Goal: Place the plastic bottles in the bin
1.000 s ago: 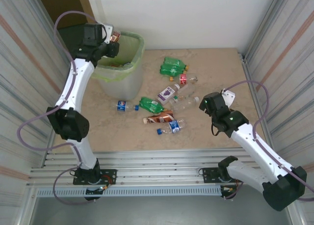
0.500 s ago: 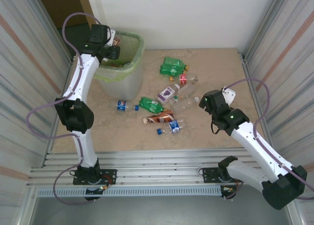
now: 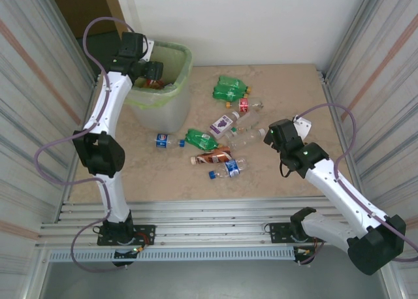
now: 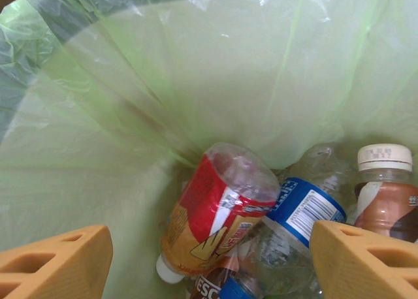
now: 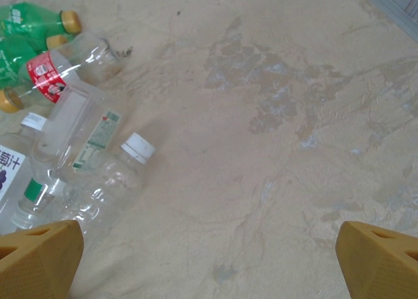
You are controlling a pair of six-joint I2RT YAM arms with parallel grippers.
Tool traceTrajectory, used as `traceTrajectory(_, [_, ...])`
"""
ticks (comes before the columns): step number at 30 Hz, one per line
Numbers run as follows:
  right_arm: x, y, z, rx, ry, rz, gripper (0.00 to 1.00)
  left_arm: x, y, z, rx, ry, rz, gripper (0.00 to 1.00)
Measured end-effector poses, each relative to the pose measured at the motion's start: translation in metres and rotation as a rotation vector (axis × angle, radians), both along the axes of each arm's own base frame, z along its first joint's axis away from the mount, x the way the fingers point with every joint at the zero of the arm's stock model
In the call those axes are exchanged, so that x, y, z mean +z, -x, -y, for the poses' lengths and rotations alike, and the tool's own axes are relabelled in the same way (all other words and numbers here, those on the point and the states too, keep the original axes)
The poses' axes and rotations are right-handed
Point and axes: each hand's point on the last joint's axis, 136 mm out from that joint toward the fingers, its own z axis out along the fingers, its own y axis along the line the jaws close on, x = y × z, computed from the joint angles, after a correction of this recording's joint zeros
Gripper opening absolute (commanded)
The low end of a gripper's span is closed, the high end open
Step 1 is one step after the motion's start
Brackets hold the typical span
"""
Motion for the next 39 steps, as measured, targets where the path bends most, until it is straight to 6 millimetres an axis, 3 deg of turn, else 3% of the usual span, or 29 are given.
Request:
traceTrajectory(4, [0.0,0.0,0.0,0.0,0.001,-0.001,0.98,0.015,0.006,0.004,-0.014,0.029,0.025,0.8])
traceTrajectory(9, [-0.005,-0.001,0.0,-0.002,0.005,-0.016,0.98,0.058,0.025,0.007,-0.034,0.064,0.115,0.8])
traceTrajectory(13, [-0.011,-0.002,-0.004,0.009,-0.007,-0.04,0.98,0.095,0.053,0.013,-0.061,0.082,0.198,0.81])
traceTrajectory(18, [-0.022,-0.002,-0.011,0.017,-0.028,-0.083,0.98,0.116,0.091,0.025,-0.102,0.098,0.262,0.82])
traceTrajectory(28, [-0.04,0.0,-0.026,0.042,-0.021,-0.147,0.98,0.119,0.177,0.061,-0.207,0.145,0.33,0.85])
traceTrajectory(32, [-0.045,0.0,-0.027,0.045,-0.011,-0.164,0.98,0.115,0.211,0.065,-0.225,0.198,0.354,0.86])
traceTrajectory(35, [-0.046,0.001,-0.029,0.05,-0.007,-0.166,0.98,0.105,0.23,0.064,-0.21,0.246,0.357,0.86])
traceTrajectory(39, [-0.046,0.001,-0.031,0.045,-0.015,-0.163,0.98,0.075,0.246,0.06,-0.163,0.291,0.305,0.86])
